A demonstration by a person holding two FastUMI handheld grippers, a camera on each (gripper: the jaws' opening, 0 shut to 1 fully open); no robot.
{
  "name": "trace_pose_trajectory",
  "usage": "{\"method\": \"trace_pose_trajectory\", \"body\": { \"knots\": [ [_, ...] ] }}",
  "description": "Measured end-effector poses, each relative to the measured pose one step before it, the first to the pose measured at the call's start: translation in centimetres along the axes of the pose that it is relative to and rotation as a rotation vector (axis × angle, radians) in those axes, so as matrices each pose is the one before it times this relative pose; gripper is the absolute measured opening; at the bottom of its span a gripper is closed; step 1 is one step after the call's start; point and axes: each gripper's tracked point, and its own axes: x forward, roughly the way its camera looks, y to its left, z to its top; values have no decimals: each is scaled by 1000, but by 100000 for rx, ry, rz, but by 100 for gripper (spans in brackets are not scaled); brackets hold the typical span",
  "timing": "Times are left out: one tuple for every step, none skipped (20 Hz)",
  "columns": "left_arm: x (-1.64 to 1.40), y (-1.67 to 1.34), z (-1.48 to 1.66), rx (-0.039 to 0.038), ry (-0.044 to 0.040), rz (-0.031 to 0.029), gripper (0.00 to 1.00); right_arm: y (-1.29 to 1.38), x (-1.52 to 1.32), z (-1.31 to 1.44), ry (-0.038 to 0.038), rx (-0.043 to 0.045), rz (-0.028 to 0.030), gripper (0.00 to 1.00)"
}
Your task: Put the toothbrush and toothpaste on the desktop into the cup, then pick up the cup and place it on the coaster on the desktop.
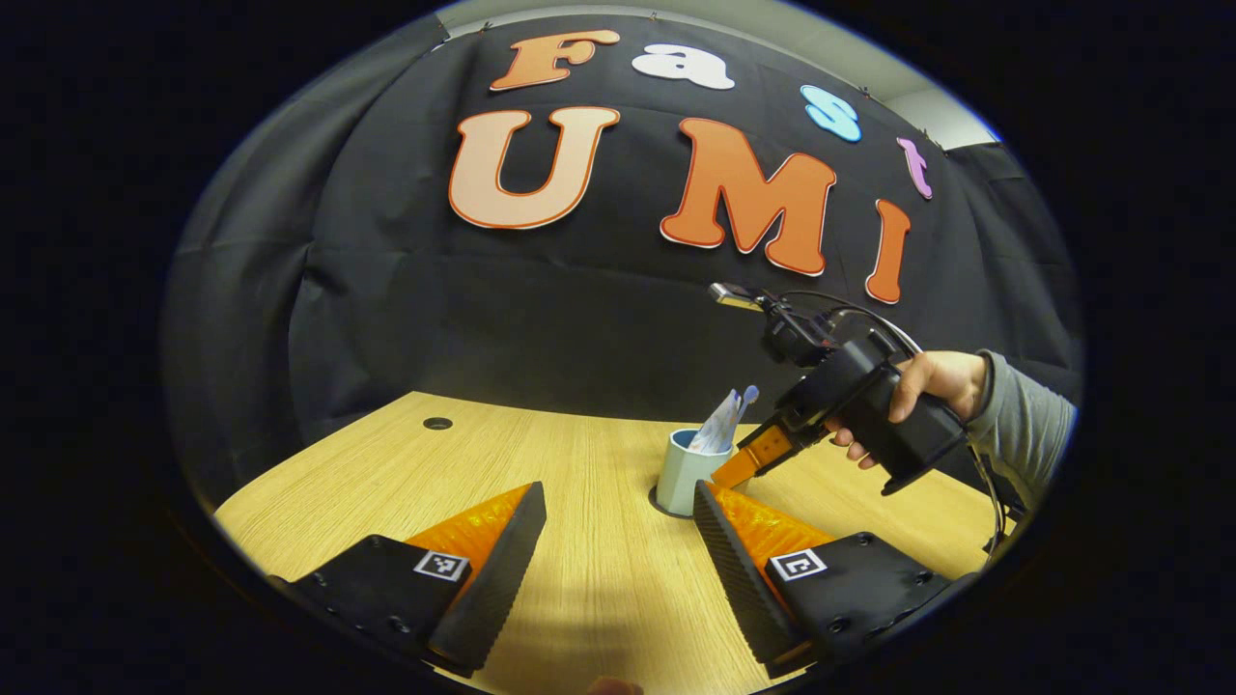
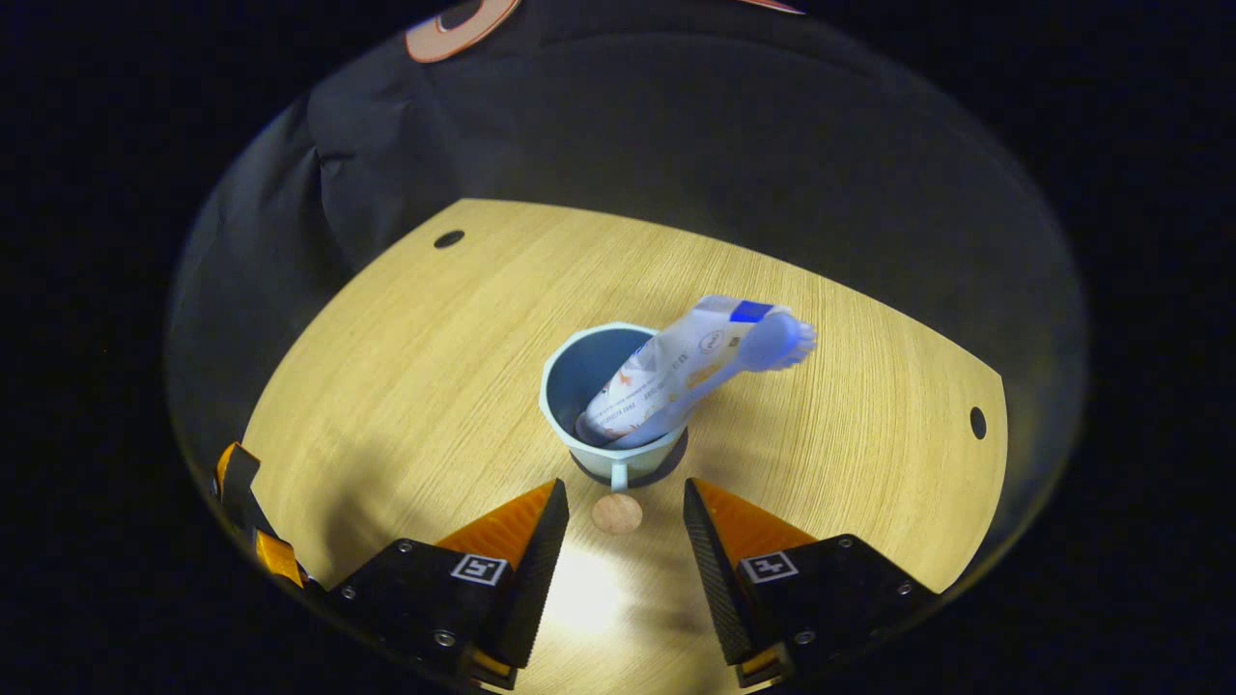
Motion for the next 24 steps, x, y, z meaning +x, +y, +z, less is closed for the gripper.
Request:
{"method": "trace_pose_trajectory", "body": {
  "knots": [
    [-22, -167, 130, 285, -797, -277, 99, -209, -423, -311, -2365, 1534, -306, 75],
    [100, -147, 133, 123, -397, 36, 98, -220, -465, -152, -2477, 576, -291, 78],
    [-33, -131, 28, -179, -117, 95, 98, -438, -629, -132, -2740, -162, -1031, 79],
    [-66, -106, 113, -198, -183, 41, 97, -433, -788, 32, -2603, -540, -1248, 81],
    [-197, -111, 181, -218, -223, 191, 97, -362, -996, 153, -2990, -282, -1465, 81],
    [-84, -181, 183, -63, -334, 81, 97, -511, -908, 119, -3254, -114, -1854, 82],
    [-101, -66, 232, -4, -609, 383, 97, -459, -1136, 205, -4352, 328, -2359, 82],
    [-244, -95, 295, 167, -550, 372, 98, -379, -818, 29, -3292, -10, -1232, 83],
    [-66, -57, 70, 466, -540, 632, 98, -497, -905, -188, -3862, 355, -1065, 82],
    [-100, -186, 130, 153, -338, 292, 98, -324, -886, 18, -3514, 409, -1033, 82],
    [-108, -126, 164, 153, -250, 394, 98, -421, -654, 37, -3722, 579, -1330, 82],
    [-131, -247, 127, 271, -284, 271, 97, -604, -718, 183, -3742, 400, -1381, 82],
    [-157, -166, 211, 261, -464, 185, 97, -576, -710, 220, -4057, 488, -1524, 82],
    [-249, -234, 224, 375, -732, 165, 97, -585, -803, 424, -4188, 507, -1490, 83],
    [-97, -161, 343, 377, -732, 235, 98, -665, -979, 387, -4211, 715, -1460, 82],
    [-139, -228, 291, 341, -968, 451, 98, -600, -845, 455, -4135, 721, -1182, 82],
    [-304, -303, 256, 433, -1234, 107, 98, -537, -650, -262, -4215, 496, -1545, 82],
    [-118, -297, 438, 537, -1384, -24, 98, -488, -1080, 262, -3525, 275, -968, 82],
    [-107, -383, 408, 745, -1381, -174, 98, -491, -1030, 351, -3996, 257, -1154, 82],
    [-104, -414, 518, 841, -1213, -199, 97, -472, -788, 325, -3628, -279, -825, 82],
    [-149, -454, 266, 1006, -1266, -218, 97, -499, -1036, 328, -3589, -166, -1105, 82],
    [-260, -428, 419, 953, -1374, -399, 97, -562, -967, 327, -3495, -305, -1365, 82],
    [-355, -398, 366, 1454, -1254, -77, 97, -524, -654, 375, -3308, -325, -1560, 77],
    [-373, -363, 503, 1847, -2001, 168, 97, -607, -850, 278, -2612, -136, -1726, 82]
  ]
}}
